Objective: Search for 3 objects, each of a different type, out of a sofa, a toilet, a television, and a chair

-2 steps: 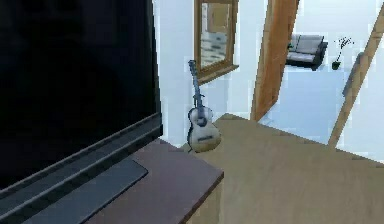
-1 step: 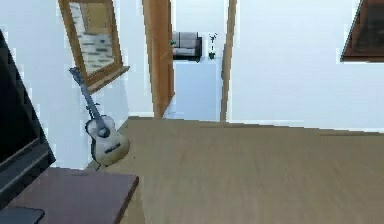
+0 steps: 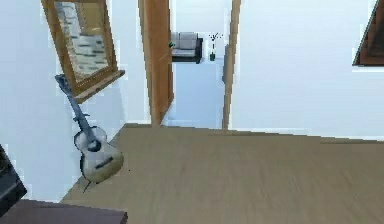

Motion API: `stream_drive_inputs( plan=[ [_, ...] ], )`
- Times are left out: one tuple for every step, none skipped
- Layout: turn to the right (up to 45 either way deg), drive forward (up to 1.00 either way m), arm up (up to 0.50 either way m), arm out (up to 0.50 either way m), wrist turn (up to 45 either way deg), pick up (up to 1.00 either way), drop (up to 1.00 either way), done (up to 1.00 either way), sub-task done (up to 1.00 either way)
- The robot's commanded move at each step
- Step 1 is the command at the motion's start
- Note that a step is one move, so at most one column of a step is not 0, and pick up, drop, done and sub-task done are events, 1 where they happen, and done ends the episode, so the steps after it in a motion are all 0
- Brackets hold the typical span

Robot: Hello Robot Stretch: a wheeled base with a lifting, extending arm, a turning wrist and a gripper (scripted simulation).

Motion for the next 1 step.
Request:
stream_drive_inputs(
  plan=[
    [9.0, 0.00, 0.00, 0.00, 0.0, 0.00, 0.00, 0.00, 0.00]
  ],
)
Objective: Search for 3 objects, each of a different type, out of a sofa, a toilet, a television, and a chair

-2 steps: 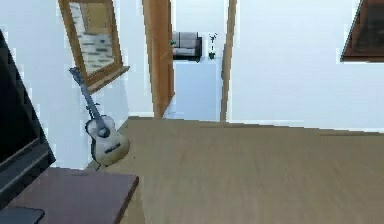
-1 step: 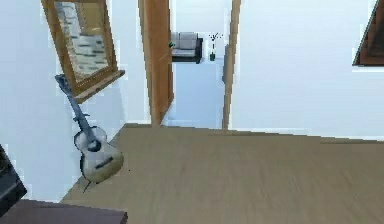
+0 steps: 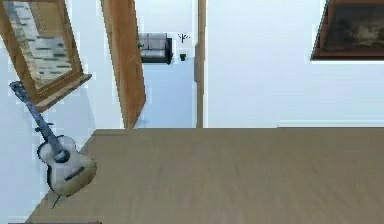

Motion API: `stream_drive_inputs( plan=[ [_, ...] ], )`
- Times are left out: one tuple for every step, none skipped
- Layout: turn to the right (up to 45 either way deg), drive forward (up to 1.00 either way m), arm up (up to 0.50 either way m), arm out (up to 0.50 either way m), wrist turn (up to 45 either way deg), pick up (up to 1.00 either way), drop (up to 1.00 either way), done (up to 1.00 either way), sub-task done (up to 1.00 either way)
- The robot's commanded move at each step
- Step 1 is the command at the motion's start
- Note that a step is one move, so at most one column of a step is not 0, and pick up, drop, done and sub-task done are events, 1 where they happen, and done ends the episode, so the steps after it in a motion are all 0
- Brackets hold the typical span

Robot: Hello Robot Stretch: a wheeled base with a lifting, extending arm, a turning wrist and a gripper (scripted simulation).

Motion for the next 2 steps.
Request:
stream_drive_inputs(
  plan=[
    [0.0, 0.65, 0.00, 0.00, 0.0, 0.00, 0.00, 0.00, 0.00],
    [-12.0, 0.00, 0.00, 0.00, 0.0, 0.00, 0.00, 0.00, 0.00]
  ],
)
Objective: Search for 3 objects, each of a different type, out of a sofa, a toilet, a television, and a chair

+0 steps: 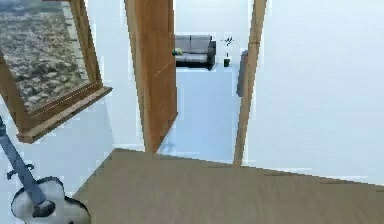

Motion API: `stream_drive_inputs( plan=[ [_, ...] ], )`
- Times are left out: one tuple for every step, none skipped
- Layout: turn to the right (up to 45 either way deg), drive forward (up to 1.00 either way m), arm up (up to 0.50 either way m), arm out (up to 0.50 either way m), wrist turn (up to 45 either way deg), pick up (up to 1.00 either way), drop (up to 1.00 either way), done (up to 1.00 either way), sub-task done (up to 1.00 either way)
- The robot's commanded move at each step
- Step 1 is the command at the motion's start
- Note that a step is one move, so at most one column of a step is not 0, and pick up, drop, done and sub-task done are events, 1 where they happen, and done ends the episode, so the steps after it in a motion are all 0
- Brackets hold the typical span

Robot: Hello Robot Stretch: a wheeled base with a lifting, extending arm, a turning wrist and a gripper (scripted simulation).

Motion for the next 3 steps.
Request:
stream_drive_inputs(
  plan=[
    [0.0, 1.00, 0.00, 0.00, 0.0, 0.00, 0.00, 0.00, 0.00],
    [0.0, 0.45, 0.00, 0.00, 0.0, 0.00, 0.00, 0.00, 0.00],
    [9.0, 0.00, 0.00, 0.00, 0.0, 0.00, 0.00, 0.00, 0.00]
  ],
)
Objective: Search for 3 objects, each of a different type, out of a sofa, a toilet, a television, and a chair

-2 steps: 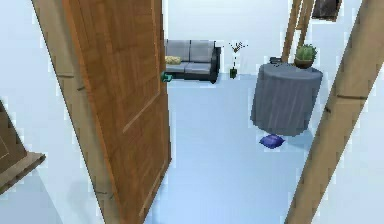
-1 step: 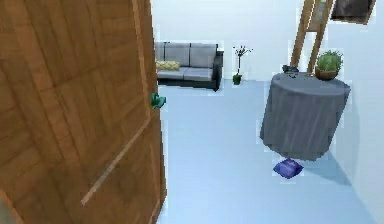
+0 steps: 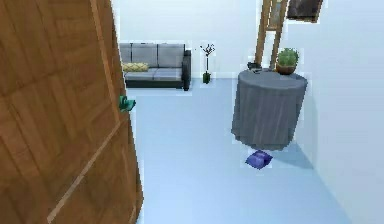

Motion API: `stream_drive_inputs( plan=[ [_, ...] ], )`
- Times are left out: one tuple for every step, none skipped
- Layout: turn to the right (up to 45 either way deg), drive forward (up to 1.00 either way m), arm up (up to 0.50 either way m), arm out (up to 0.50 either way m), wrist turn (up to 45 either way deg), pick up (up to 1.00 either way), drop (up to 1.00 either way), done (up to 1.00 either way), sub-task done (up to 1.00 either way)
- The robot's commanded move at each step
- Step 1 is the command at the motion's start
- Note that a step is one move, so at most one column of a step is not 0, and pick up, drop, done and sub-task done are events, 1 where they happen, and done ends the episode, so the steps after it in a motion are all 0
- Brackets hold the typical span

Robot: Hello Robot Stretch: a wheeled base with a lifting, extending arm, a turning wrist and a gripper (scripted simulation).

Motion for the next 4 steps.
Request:
stream_drive_inputs(
  plan=[
    [0.0, 1.00, 0.00, 0.00, 0.0, 0.00, 0.00, 0.00, 0.00],
    [3.0, 0.00, 0.00, 0.00, 0.0, 0.00, 0.00, 0.00, 0.00],
    [0.0, 1.00, 0.00, 0.00, 0.0, 0.00, 0.00, 0.00, 0.00],
    [0.0, 0.90, 0.00, 0.00, 0.0, 0.00, 0.00, 0.00, 0.00]
  ],
)
